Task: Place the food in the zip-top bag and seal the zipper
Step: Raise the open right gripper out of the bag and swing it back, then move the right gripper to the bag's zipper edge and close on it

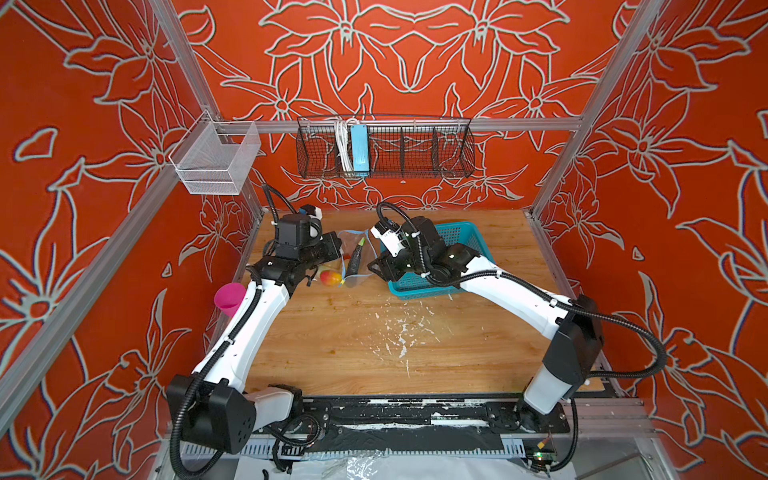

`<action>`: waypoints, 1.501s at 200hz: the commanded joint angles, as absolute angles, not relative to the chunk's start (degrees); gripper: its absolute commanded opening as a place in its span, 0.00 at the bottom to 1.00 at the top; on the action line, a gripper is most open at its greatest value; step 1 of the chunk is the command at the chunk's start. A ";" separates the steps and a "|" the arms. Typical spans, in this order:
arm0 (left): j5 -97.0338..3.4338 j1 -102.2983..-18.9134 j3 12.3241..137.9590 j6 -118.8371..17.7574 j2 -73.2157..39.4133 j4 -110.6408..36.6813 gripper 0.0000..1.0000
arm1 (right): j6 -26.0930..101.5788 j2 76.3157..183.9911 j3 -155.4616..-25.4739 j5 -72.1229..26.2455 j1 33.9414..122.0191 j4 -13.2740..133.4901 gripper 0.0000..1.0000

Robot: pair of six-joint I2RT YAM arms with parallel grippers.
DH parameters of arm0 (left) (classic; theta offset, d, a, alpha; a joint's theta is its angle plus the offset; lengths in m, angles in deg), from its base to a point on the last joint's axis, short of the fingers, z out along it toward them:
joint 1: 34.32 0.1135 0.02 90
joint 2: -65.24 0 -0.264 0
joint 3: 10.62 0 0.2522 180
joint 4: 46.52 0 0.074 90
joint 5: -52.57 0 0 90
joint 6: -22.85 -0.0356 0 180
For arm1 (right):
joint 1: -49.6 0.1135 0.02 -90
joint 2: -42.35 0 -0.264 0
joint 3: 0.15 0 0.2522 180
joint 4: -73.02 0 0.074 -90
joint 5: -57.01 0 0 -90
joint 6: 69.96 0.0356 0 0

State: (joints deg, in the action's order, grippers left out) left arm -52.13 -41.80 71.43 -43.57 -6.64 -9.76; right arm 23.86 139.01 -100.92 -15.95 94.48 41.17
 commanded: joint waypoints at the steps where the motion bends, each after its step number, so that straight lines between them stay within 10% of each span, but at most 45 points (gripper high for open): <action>1: -51.75 -41.70 71.34 -44.22 -6.66 -10.52 0.00 | 17.15 135.99 -97.84 -12.38 95.21 46.17 0.98; 120: -52.10 -41.70 71.43 -44.41 -6.75 -10.52 0.00 | -24.31 134.99 -92.93 -8.75 100.45 48.32 0.97; 226: -52.13 -41.70 71.61 -44.56 -7.09 -10.35 0.00 | -34.45 142.54 -101.88 -10.68 104.17 46.15 0.60; 300: -52.28 -41.70 71.70 -44.61 -7.14 -10.26 0.00 | -39.50 147.45 -107.79 -12.26 105.30 40.09 0.53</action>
State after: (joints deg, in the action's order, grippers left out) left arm -52.11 -41.80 71.43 -43.99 -6.83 -9.73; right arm -35.72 146.16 -105.11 -11.87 104.67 43.44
